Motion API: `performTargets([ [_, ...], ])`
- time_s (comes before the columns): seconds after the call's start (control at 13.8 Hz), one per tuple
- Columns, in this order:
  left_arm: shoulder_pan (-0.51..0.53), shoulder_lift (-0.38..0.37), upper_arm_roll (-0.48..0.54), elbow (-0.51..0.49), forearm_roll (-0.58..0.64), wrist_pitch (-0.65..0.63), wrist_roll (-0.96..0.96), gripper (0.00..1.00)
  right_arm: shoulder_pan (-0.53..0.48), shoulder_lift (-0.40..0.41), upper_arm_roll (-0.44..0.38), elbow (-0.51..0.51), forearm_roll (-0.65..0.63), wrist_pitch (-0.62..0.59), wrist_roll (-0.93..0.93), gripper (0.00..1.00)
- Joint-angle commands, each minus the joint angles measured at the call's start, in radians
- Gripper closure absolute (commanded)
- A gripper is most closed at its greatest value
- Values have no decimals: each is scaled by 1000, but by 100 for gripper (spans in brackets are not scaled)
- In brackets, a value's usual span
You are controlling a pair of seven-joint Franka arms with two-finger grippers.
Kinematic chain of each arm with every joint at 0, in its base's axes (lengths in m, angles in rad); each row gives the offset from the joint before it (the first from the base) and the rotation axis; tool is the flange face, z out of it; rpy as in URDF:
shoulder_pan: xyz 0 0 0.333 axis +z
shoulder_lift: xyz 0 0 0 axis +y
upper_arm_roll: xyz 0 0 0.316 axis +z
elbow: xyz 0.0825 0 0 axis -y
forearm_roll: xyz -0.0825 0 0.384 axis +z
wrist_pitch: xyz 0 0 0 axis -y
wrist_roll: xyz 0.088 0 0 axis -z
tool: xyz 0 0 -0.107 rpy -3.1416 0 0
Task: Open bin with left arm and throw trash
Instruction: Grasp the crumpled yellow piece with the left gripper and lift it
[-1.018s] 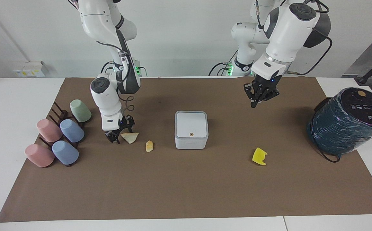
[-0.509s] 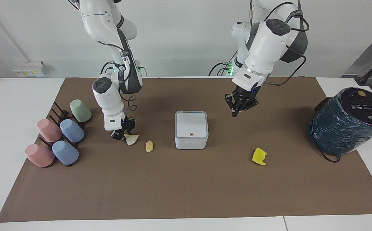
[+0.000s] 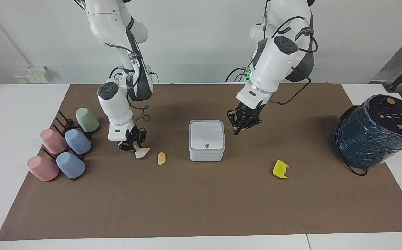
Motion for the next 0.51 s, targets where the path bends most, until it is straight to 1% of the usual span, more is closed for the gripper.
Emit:
performTargets([
  [0.0,-33,-5,15,-41,-26,67,-17,100,0,-64,4,26,10,-85,102,100],
  [0.15,-38,12,15,-41,-52,91,-20,100,0,-90,4,54,10,-131,163,100],
  [0.29,-55,32,15,-41,-54,116,-20,100,1,-116,4,83,10,-168,264,100],
  [0.44,-70,64,15,-38,-80,160,-23,100,1,-129,4,137,9,-243,373,100],
])
